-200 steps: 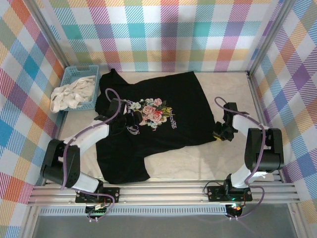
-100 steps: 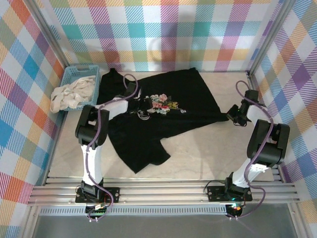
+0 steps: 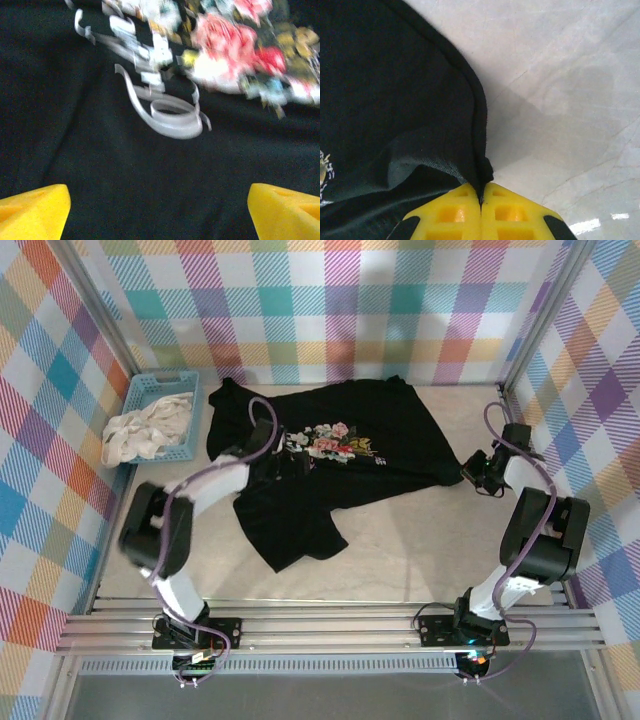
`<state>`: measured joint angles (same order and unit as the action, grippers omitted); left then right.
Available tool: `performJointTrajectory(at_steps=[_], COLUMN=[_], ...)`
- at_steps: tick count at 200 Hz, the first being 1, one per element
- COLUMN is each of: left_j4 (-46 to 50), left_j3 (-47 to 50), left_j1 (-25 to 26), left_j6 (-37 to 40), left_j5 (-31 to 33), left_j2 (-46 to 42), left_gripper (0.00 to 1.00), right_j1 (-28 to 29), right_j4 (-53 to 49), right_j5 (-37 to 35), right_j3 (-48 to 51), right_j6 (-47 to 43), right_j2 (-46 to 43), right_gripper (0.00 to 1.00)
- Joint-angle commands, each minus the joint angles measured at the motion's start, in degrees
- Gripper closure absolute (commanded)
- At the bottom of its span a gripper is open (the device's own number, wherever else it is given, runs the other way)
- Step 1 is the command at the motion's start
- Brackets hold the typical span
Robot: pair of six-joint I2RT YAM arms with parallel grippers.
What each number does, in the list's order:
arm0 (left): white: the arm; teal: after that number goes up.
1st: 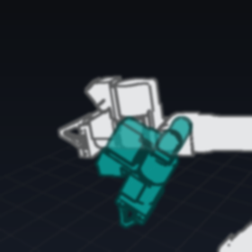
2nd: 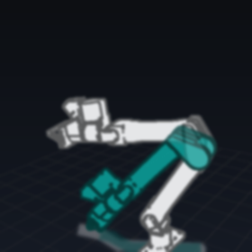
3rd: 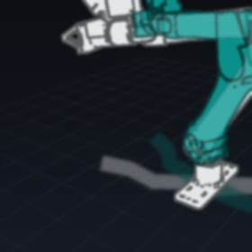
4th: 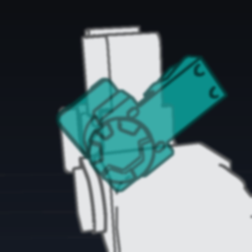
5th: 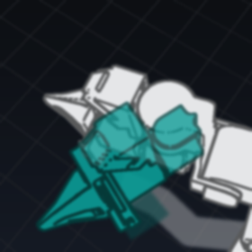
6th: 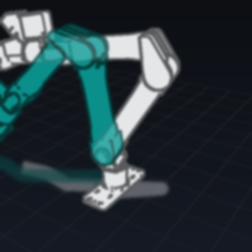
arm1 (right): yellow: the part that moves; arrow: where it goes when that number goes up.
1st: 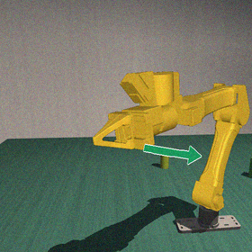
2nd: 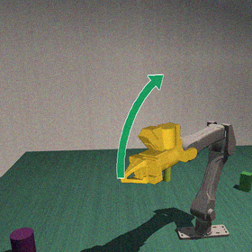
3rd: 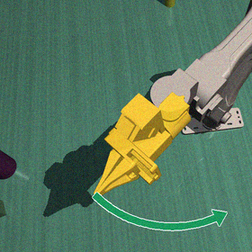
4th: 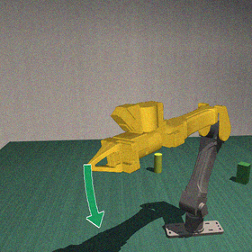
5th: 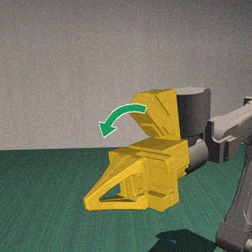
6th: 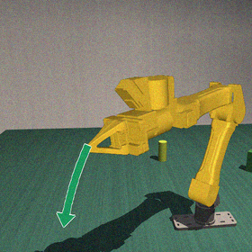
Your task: Fold the inside-out t-shirt
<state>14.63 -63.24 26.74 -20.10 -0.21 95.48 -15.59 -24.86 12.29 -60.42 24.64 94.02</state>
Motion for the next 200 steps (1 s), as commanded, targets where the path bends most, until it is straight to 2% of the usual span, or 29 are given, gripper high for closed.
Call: performJointTrajectory(at_steps=[1,24,44,78,101,143,200], left_j4=[3.10,9.36,10.98,14.40,14.77,13.91,15.72], left_j3=[11.14,20.20,23.83,21.55,20.11,18.10,18.25], left_j1=[5.19,10.30,15.75,24.81,29.29,30.91,31.93], left_j6=[-2.16,-6.51,-6.67,-2.17,1.25,5.88,4.25], left_j5=[6.29,8.65,10.66,18.57,21.16,22.72,16.93], left_j2=[-9.99,-20.02,-25.11,-24.24,-21.18,-14.14,-11.61], left_gripper=[0.08,0.08,0.08,0.08,0.10,0.13,0.16], right_j1=[1.21,1.45,1.62,2.21,2.42,2.57,2.67], right_j4=[1.13,1.60,2.08,2.31,2.54,2.58,2.81], right_j5=[2.47,2.91,3.79,5.08,5.19,6.05,6.95], right_j3=[1.15,1.38,1.43,1.70,2.15,2.24,2.32], right_j6=[-0.78,-1.07,-0.84,-0.74,-0.82,-1.05,-1.18], right_j2=[-2.57,-3.30,-4.29,-5.56,-6.17,-6.13,-5.64], right_gripper=[0.98,0.98,0.98,0.98,0.98,0.98,0.97])
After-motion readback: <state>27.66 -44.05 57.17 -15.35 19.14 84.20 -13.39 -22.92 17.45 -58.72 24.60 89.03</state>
